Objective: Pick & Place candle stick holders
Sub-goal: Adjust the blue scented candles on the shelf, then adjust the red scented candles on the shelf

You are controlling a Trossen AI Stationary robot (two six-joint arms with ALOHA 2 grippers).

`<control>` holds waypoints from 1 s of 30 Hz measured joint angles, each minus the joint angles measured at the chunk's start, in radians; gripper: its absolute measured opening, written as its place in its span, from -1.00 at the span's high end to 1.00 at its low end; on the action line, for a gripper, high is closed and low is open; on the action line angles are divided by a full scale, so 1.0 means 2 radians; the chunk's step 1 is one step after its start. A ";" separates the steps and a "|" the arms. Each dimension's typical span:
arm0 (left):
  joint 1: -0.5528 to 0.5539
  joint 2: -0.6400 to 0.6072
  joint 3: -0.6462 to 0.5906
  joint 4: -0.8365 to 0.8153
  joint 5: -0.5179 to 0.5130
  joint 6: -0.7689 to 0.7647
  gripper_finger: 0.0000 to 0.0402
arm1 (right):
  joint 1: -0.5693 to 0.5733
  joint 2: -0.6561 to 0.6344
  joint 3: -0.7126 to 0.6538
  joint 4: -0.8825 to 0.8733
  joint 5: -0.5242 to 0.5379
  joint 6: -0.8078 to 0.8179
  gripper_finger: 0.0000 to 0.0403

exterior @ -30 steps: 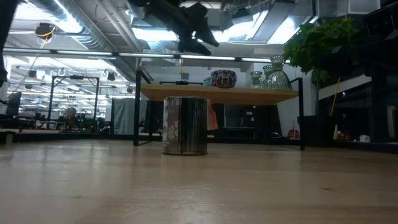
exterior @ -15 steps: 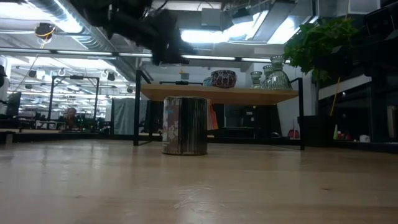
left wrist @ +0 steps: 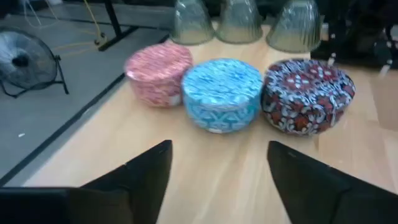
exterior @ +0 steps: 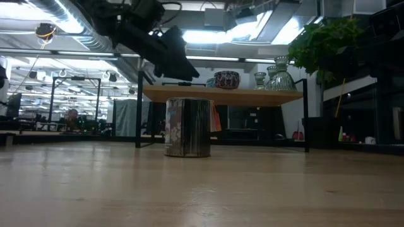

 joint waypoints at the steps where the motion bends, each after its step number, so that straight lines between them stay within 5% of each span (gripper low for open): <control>1: -0.002 0.007 0.006 -0.004 -0.005 0.000 -0.22 | 0.000 0.000 0.000 0.000 0.000 0.000 -0.98; 12: -0.009 0.098 0.154 -0.169 -0.026 0.004 0.35 | 0.000 0.000 0.000 0.000 0.000 0.000 -0.98; 23: -0.007 0.152 0.221 -0.199 -0.003 0.014 0.52 | 0.000 0.000 0.000 0.000 0.000 0.000 -0.98; 30: -0.008 0.124 0.238 -0.258 -0.028 0.022 0.57 | 0.000 0.000 0.000 0.000 0.000 0.000 -0.98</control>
